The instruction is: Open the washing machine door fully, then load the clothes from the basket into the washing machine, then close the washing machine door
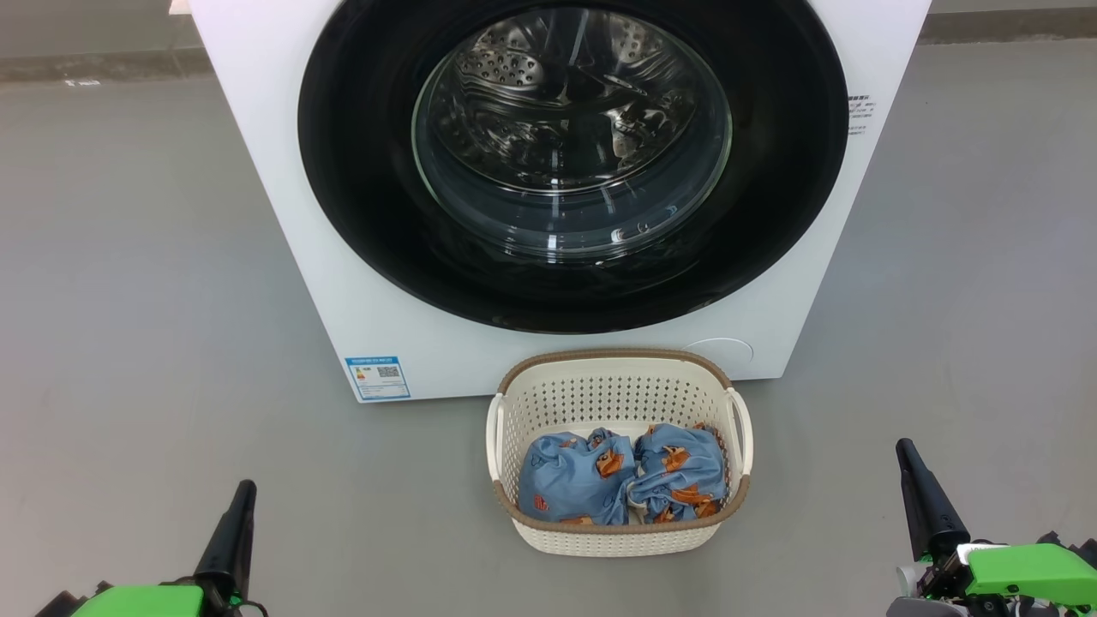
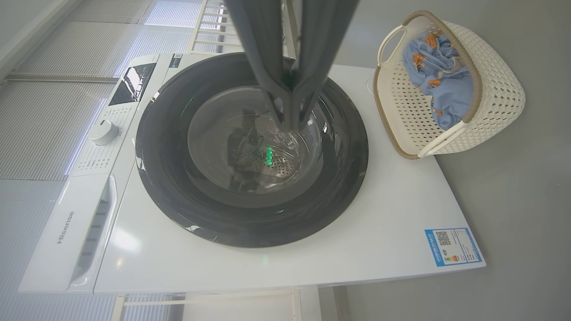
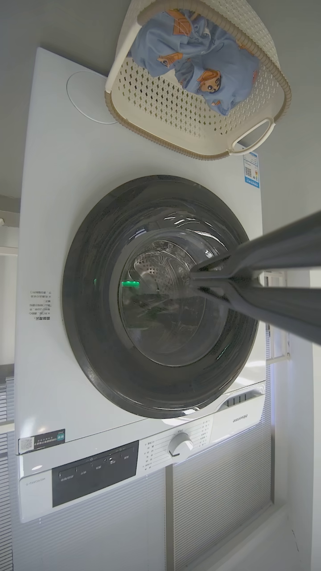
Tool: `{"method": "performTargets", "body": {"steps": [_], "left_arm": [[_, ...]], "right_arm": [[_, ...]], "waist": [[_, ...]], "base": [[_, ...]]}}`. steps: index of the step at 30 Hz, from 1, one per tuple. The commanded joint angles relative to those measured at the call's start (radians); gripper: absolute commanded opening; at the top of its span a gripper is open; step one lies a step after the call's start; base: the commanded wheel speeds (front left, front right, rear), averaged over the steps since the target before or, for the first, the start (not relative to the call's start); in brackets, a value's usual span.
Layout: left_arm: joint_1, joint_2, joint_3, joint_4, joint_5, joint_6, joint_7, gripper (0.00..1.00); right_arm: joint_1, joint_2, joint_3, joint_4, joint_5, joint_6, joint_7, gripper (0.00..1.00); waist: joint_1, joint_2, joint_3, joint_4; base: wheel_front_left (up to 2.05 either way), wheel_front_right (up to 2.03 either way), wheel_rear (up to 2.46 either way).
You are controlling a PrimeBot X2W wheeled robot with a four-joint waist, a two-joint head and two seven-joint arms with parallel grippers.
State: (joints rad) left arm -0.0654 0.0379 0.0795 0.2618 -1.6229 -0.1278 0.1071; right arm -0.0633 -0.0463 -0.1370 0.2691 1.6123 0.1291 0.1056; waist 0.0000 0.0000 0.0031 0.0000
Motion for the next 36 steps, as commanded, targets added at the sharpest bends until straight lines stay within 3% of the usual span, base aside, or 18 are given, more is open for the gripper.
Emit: {"method": "performTargets", "body": {"steps": [1,36], "left_arm": [[-0.043,0.013,0.035,-0.017,0.015,-0.003,0.007,0.0],[-0.043,0.012,0.035,-0.017,0.015,-0.003,0.007,0.0]], "right_arm": [[-0.045,-0.004,0.022,-0.024,-0.005,0.002,0.008,0.0],[-0.045,-0.004,0.022,-0.024,-0.005,0.002,0.009,0.0]], "waist": [[0.0,0.0,0.0,0.0],[0.0,0.0,0.0,0.0]], "base": [[0.0,0.0,0.0],[0.0,0.0,0.0]]}}
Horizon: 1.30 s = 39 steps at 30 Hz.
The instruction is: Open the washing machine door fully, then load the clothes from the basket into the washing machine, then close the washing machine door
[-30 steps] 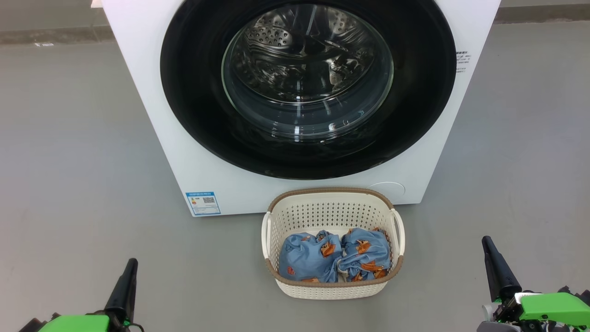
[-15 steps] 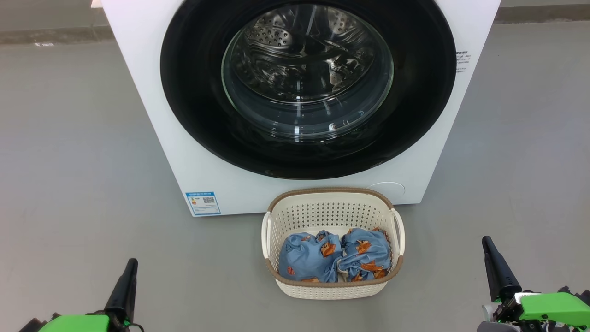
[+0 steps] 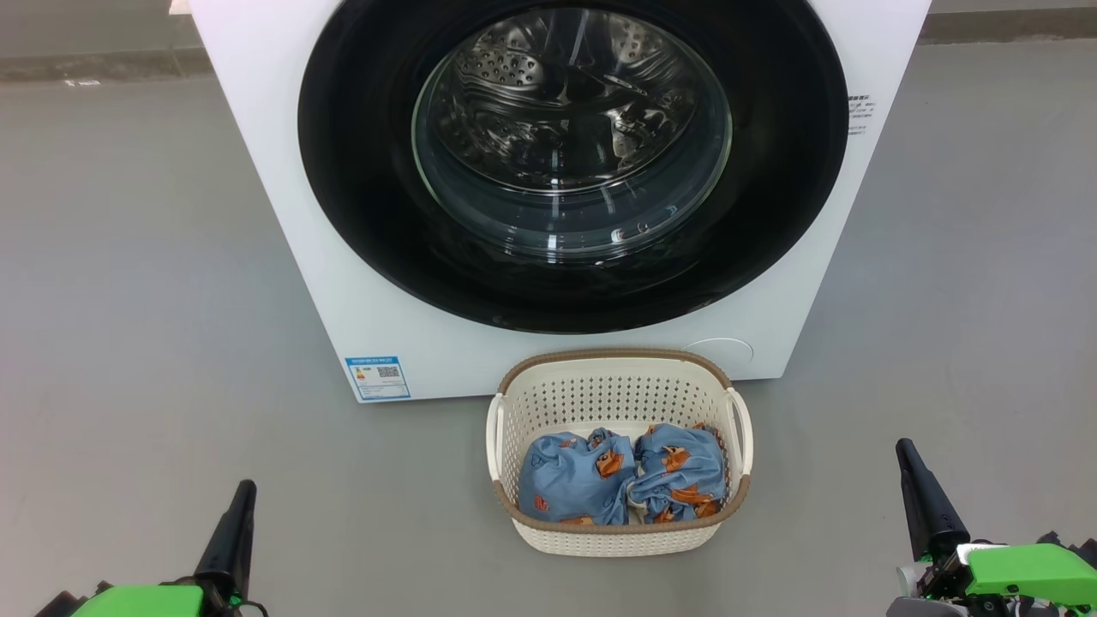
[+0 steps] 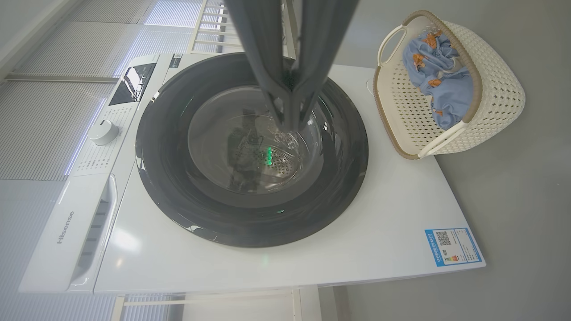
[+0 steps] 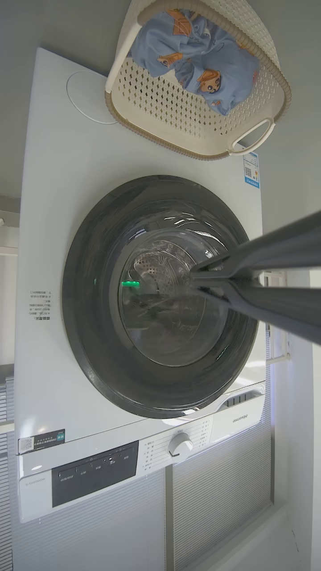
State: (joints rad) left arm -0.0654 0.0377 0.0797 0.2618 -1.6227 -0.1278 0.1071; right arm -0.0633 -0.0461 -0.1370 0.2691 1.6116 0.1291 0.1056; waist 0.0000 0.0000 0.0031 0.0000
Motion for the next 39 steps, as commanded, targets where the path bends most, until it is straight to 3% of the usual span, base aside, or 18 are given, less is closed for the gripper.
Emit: {"method": "performTargets", "body": {"steps": [1,20,21,33,39], "left_arm": [[-0.043,0.013,0.035,-0.017,0.015,-0.003,0.007,0.0],[-0.043,0.013,0.035,-0.017,0.015,-0.003,0.007,0.0],[0.0,0.0,0.0,0.0,0.0,0.0,0.0,1.0],[0.041,-0.018,-0.009,0.03,0.006,0.0,-0.017,1.0],[0.045,-0.009,-0.017,0.01,0.023,0.0,-0.036,1.0]], "right_arm": [[-0.045,-0.004,0.022,-0.024,-0.004,0.002,0.009,0.0],[-0.045,-0.004,0.022,-0.024,-0.004,0.002,0.009,0.0],[0.0,0.0,0.0,0.0,0.0,0.0,0.0,1.0],[0.028,0.013,0.011,0.048,-0.002,0.0,-0.017,1.0],[0.023,0.006,0.024,0.047,-0.024,0.0,-0.036,1.0]], "waist": [[0.0,0.0,0.0,0.0],[0.0,0.0,0.0,0.0],[0.0,0.0,0.0,0.0],[0.0021,0.0,-0.001,0.001],[0.0001,0.0,0.0,0.001]], "base": [[0.0,0.0,0.0],[0.0,0.0,0.0],[0.0,0.0,0.0],[0.0,0.0,0.0],[0.0,0.0,0.0]]}}
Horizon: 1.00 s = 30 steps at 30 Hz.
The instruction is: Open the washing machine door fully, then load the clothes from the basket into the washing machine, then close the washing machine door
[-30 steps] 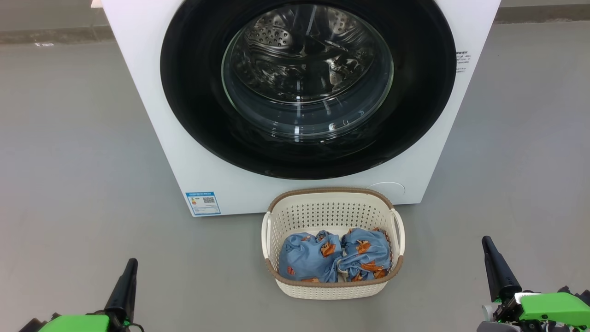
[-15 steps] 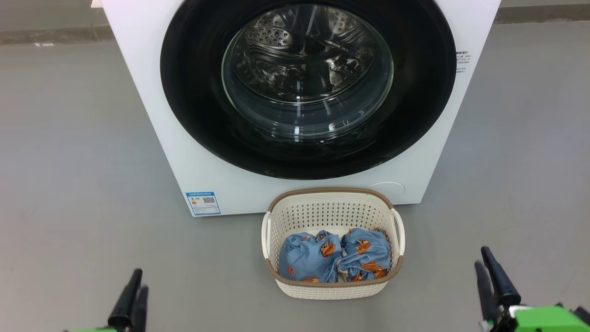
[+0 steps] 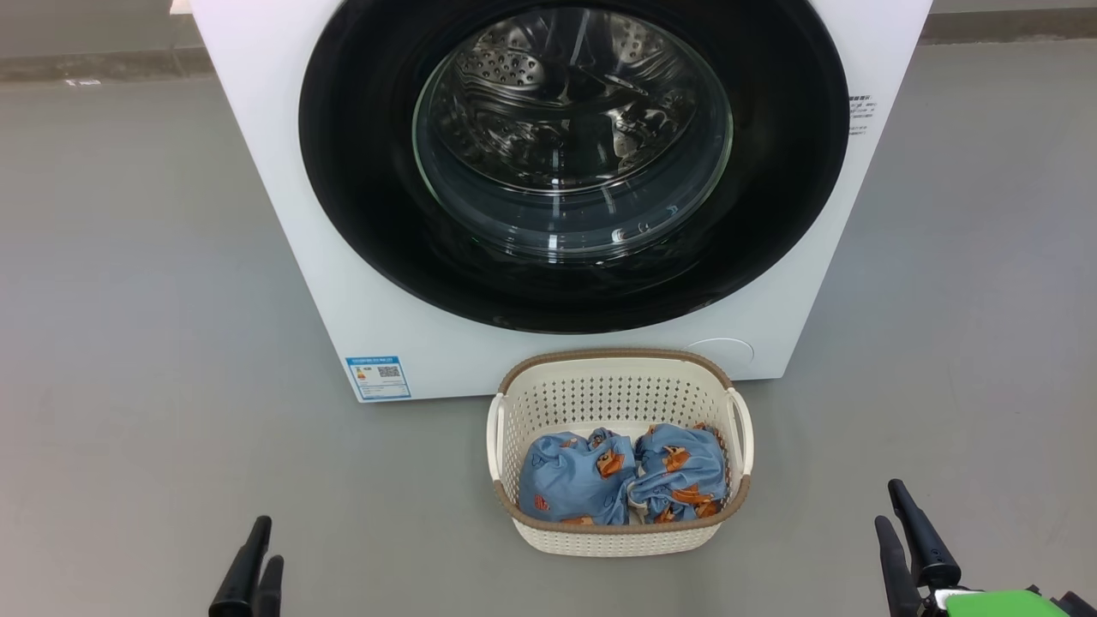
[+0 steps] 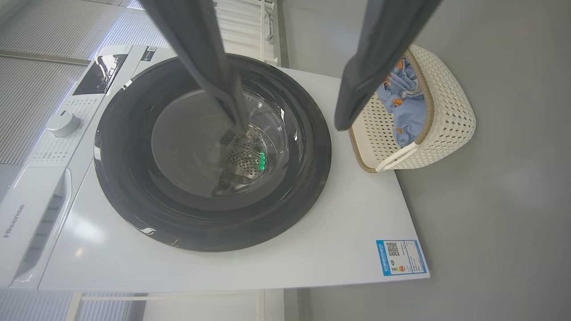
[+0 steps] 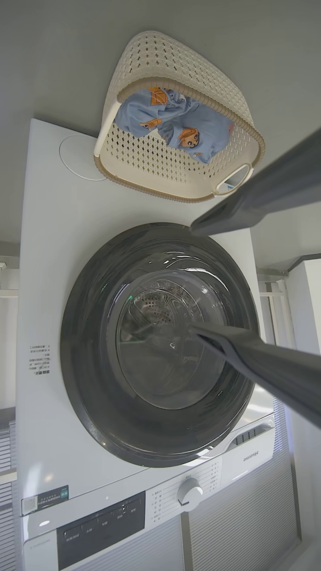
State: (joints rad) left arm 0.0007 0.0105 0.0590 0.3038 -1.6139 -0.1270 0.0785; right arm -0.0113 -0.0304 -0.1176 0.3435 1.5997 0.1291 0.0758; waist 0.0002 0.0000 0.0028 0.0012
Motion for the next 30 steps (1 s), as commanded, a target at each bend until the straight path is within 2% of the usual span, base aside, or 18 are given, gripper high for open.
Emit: {"method": "performTargets", "body": {"steps": [1,14,30], "left_arm": [[-0.021,0.021,0.002,-0.035,0.019,-0.001,-0.01,1.0],[-0.023,0.042,-0.008,-0.069,0.142,-0.001,-0.049,1.0],[-0.019,0.077,-0.03,-0.109,0.343,-0.002,-0.099,1.0]], "right_arm": [[-0.031,-0.011,0.007,-0.028,-0.017,0.0,-0.01,1.0],[-0.053,-0.033,0.041,-0.031,-0.13,0.0,-0.048,1.0],[-0.073,-0.057,0.075,-0.047,-0.369,0.001,-0.098,1.0]], "waist": [[-0.0001,0.0,0.0,0.0],[-0.0002,0.0,0.001,0.003],[-0.0002,0.0,0.0,0.006]], "base": [[0.0,0.0,0.0],[0.0,0.0,0.0],[0.0,0.0,0.0]]}}
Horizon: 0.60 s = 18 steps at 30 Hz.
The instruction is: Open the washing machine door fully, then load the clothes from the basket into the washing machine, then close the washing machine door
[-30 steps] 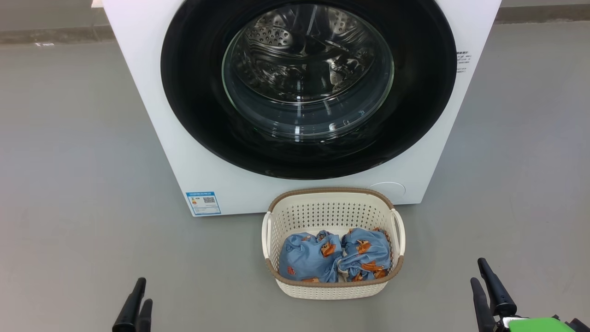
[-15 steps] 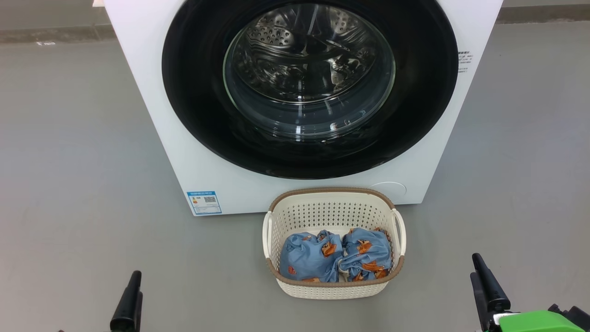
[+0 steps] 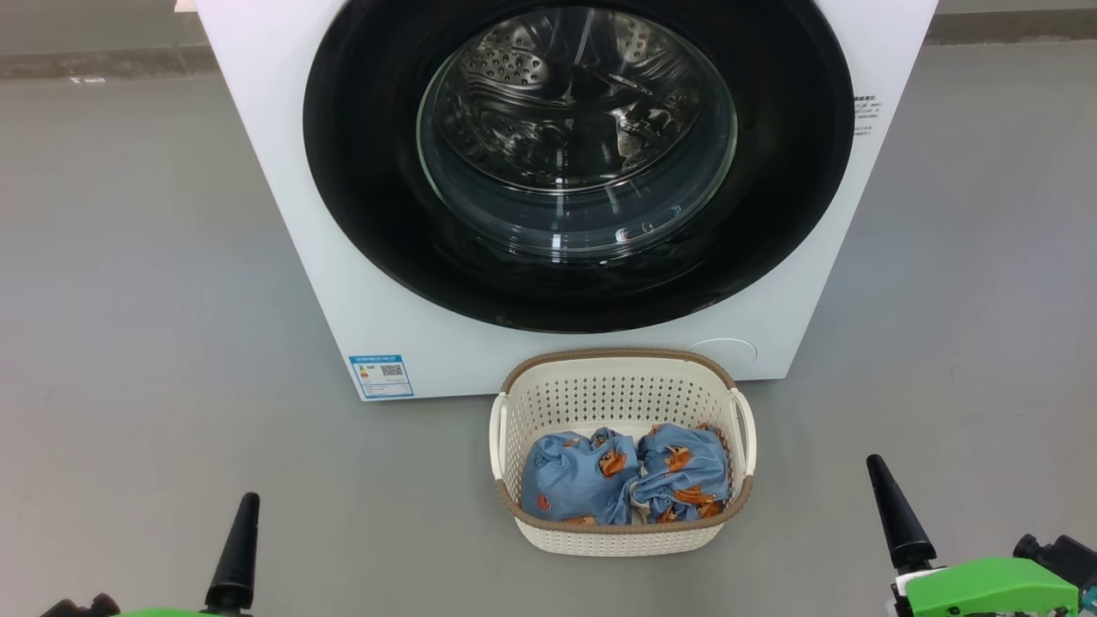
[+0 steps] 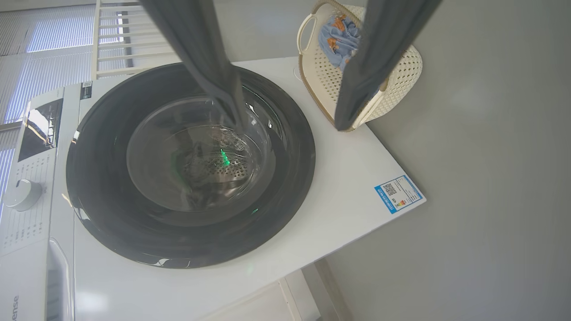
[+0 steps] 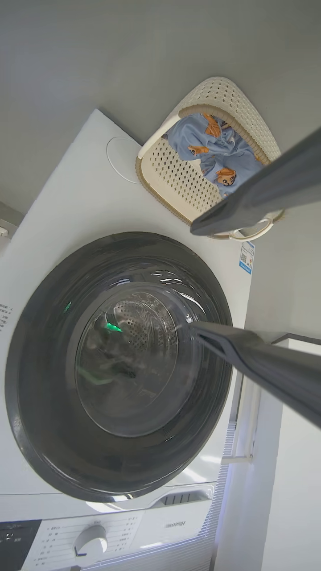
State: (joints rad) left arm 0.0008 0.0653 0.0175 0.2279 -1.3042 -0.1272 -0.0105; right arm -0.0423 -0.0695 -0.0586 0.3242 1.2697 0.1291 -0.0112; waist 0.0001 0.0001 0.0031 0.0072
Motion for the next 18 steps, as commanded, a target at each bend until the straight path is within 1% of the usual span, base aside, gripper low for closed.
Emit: {"method": "performTargets", "body": {"steps": [1,8,9,18], "left_arm": [[-0.019,0.023,0.009,-0.034,0.045,-0.001,-0.013,1.0],[-0.018,0.034,0.001,-0.038,0.146,-0.002,-0.034,1.0],[-0.018,0.034,0.001,-0.038,0.146,-0.002,-0.034,1.0],[-0.021,0.048,-0.013,-0.045,0.305,-0.002,-0.06,1.0]], "right_arm": [[-0.043,-0.019,0.018,-0.027,-0.055,0.001,-0.014,1.0],[-0.048,-0.023,0.024,-0.014,-0.172,0.001,-0.034,1.0],[-0.048,-0.023,0.024,-0.014,-0.172,0.001,-0.034,1.0],[-0.053,-0.031,0.025,-0.009,-0.305,0.001,-0.061,1.0]], "waist": [[-0.0001,-0.0001,0.0,0.0],[-0.0001,-0.0001,-0.001,0.001],[-0.0001,-0.0001,-0.001,0.001],[-0.0001,-0.0001,-0.001,0.002]], "base": [[0.0,0.0,0.0],[0.0,0.0,0.0],[0.0,0.0,0.0],[0.0,0.0,0.0]]}}
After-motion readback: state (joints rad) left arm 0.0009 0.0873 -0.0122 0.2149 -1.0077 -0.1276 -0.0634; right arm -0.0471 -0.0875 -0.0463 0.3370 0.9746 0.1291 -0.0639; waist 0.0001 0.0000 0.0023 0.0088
